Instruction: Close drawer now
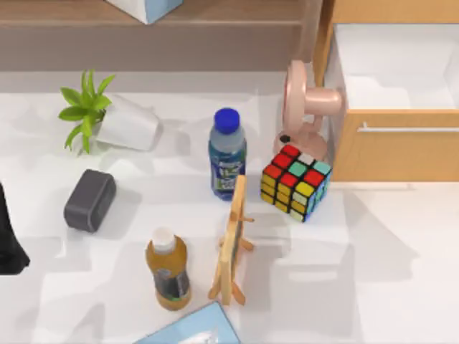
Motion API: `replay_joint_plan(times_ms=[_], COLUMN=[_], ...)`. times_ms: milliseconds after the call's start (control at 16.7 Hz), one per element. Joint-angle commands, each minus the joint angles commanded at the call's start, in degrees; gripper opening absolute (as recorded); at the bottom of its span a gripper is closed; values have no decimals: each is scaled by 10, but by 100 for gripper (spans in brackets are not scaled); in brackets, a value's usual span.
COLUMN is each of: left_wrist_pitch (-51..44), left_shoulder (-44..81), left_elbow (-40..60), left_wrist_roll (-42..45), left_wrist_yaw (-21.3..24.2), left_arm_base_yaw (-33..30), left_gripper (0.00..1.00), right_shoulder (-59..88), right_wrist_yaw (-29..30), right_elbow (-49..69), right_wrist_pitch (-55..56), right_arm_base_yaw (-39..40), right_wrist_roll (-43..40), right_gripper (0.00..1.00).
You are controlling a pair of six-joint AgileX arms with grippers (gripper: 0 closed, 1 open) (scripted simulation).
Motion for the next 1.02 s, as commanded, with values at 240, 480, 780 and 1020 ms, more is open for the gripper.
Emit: replay_joint_plan(times_ms=[240,480,780,1020], left_wrist_pitch=[0,0,0,0], left_shoulder=[0,0,0,0], left_elbow=[0,0,0,0], left_wrist_roll=[0,0,0,0], left_wrist_yaw=[0,0,0,0], left_arm_base_yaw=[0,0,0,0], left_gripper=[100,100,100,100], right_shoulder=[3,4,51,127], right_wrist_yaw=[-1,3,35,84], right_elbow=[2,-8,-73,-148], right_wrist_pitch=[2,17,134,271], right_arm_base_yaw=[-1,12,85,168], right_wrist_roll=[0,-16,-139,-298], right_gripper=[100,100,100,100])
